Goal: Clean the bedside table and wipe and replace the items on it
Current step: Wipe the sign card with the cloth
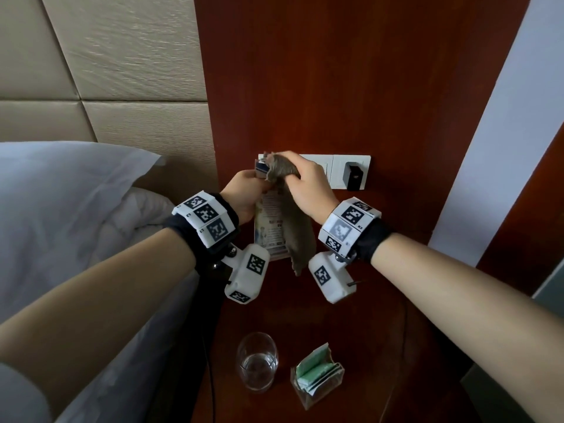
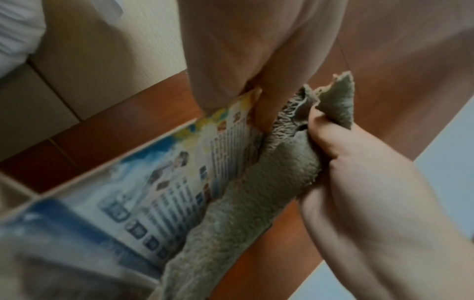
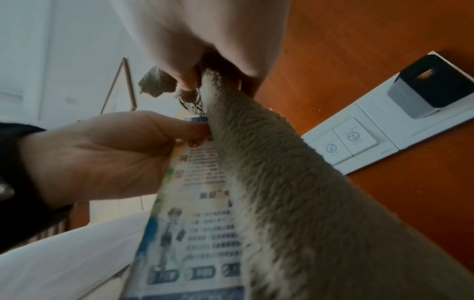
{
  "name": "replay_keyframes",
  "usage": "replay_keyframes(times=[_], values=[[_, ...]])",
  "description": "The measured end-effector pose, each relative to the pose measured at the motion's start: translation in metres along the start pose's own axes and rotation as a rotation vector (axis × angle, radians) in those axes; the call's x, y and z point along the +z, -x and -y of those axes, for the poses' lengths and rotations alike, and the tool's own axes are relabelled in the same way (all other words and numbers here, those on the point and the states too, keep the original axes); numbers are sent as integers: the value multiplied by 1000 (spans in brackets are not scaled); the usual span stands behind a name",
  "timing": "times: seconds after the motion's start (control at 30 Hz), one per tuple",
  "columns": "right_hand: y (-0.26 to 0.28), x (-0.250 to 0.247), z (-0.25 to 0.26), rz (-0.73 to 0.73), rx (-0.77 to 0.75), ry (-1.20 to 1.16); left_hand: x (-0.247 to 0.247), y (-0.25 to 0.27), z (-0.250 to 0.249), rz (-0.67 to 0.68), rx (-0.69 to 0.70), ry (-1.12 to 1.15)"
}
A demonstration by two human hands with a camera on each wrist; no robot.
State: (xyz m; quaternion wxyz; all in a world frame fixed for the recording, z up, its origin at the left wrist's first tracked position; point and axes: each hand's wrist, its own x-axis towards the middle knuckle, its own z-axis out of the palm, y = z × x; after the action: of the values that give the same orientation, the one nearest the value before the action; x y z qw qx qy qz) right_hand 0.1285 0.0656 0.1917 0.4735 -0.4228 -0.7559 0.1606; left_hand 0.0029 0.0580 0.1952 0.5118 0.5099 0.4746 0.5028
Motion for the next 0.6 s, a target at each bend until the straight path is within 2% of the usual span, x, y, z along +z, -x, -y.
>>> replay_keyframes(times=[0.27,0.43,0.6], values=[[1,-21,-40,-6,123,90,-5,4,2,45,-90,34],[11,-30,-55,-23,181,116,-3,3,9,89,-98,34],[26,-50,-70,-120,262,120,0,2,23,125,-97,63]])
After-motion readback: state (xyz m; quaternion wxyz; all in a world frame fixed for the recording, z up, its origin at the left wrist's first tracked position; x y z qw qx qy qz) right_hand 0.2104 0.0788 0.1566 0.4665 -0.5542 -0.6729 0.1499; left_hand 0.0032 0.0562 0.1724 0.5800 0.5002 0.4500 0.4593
